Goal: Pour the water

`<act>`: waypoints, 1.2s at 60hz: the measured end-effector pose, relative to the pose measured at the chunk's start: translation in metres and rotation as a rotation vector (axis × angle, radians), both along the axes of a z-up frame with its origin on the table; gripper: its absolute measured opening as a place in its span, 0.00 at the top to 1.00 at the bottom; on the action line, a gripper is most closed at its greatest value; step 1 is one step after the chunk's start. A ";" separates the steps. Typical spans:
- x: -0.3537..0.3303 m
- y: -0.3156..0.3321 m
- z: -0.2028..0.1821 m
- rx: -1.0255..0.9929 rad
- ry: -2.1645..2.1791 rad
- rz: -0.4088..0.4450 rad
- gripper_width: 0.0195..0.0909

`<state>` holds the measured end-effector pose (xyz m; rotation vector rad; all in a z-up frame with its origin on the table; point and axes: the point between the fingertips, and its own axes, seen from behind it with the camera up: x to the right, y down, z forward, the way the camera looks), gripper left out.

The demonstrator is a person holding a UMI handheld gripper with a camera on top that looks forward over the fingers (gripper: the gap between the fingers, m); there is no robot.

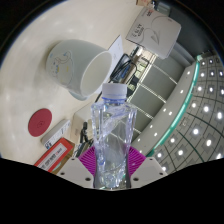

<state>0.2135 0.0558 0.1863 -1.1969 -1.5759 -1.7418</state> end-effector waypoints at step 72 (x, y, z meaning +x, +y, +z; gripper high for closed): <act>0.018 -0.015 -0.104 -0.024 2.018 -0.198 0.75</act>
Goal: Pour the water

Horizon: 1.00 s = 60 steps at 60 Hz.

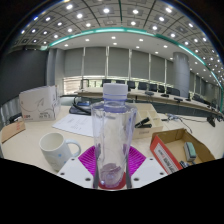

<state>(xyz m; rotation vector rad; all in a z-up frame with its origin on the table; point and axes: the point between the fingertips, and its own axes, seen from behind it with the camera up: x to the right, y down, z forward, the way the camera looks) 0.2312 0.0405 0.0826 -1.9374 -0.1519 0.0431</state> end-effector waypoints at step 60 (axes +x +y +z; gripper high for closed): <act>-0.115 -0.261 0.113 -0.270 -0.042 -0.243 0.07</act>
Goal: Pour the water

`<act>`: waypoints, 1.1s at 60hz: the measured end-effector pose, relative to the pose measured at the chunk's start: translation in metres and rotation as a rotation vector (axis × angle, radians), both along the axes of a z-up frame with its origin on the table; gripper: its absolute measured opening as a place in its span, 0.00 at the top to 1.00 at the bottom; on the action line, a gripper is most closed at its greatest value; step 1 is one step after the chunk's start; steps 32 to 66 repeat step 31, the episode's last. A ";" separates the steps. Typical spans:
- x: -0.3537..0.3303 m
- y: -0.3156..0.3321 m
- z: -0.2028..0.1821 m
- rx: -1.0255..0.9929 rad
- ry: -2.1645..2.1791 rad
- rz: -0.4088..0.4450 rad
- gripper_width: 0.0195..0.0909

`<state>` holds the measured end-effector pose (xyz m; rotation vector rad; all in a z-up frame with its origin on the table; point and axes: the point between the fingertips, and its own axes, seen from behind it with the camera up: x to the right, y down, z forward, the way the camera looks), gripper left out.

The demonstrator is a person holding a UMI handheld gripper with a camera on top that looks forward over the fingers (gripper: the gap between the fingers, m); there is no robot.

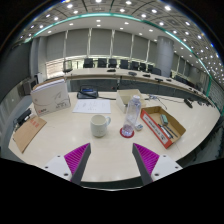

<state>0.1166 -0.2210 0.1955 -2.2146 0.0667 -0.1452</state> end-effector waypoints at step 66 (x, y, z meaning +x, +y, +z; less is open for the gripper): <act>-0.072 -0.069 0.020 -0.027 -0.006 0.052 0.07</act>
